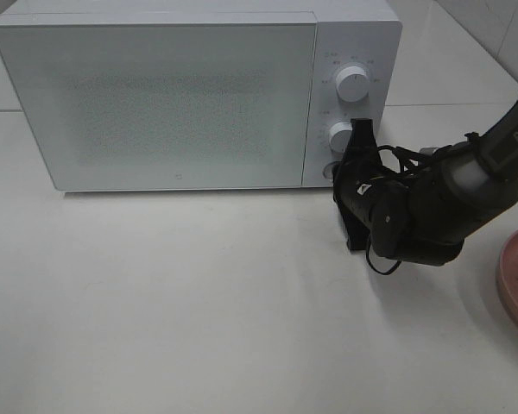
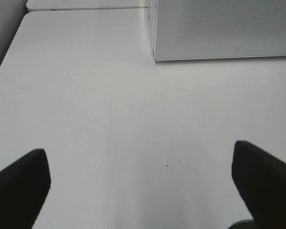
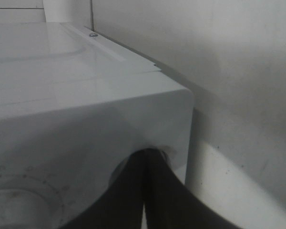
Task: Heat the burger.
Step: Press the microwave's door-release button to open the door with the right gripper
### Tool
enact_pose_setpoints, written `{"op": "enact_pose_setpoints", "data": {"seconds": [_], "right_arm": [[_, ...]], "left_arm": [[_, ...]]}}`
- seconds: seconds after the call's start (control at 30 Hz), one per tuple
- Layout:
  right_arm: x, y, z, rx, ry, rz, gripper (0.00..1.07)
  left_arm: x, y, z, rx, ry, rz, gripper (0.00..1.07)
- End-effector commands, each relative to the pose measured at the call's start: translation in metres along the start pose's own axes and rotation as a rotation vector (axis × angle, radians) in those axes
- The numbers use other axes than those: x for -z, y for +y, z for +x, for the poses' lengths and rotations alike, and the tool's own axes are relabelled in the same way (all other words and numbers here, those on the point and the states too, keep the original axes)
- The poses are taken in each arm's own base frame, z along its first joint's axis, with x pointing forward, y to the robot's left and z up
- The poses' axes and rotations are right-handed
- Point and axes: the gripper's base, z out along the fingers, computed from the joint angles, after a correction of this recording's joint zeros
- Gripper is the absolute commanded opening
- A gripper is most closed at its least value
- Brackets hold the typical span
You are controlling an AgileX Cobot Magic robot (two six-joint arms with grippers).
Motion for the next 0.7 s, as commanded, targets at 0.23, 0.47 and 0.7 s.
{"op": "enact_pose_setpoints", "data": {"seconds": [0.23, 0.47, 0.7], "right_arm": [[-0.017, 0.040, 0.003, -0.021, -0.043, -0.267, 0.04], [-0.026, 0.045, 0.002, -0.020, -0.063, -0.314, 0.04], [-0.026, 0.045, 0.002, 0.005, -0.067, -0.310, 0.05]], "left_arm": [[0.000, 0.000, 0.000, -0.003, -0.003, 0.003, 0.98], [0.000, 0.000, 0.000, -0.003, -0.003, 0.003, 0.98], [0.000, 0.000, 0.000, -0.003, -0.003, 0.003, 0.98]]}}
